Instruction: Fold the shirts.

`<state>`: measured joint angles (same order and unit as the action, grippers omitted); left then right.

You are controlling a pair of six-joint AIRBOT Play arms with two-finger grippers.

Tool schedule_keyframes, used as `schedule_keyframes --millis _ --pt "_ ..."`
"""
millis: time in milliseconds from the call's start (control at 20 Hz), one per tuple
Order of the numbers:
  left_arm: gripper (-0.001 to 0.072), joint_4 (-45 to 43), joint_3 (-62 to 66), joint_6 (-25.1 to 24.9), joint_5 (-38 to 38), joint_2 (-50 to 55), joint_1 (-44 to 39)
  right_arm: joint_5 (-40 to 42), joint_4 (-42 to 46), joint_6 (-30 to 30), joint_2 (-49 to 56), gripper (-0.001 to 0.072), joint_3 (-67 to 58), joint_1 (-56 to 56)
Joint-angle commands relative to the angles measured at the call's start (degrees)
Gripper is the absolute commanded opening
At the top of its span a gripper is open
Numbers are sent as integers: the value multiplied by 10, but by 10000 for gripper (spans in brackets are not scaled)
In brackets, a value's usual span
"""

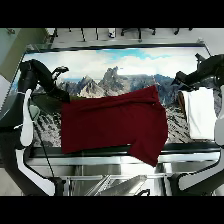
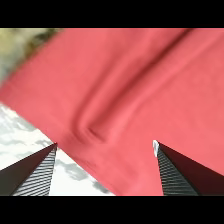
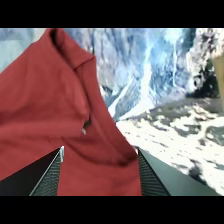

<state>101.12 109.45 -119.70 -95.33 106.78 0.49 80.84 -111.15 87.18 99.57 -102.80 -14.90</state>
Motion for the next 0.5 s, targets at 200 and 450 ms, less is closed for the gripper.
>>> schedule_keyframes --millis 200,450 --pt "677 84 -279 165 -10 -178 106 83 -1 97 -85 459 119 -45" --pt "676 86 -580 189 47 -330 190 16 -139 191 -146 460 309 -141"
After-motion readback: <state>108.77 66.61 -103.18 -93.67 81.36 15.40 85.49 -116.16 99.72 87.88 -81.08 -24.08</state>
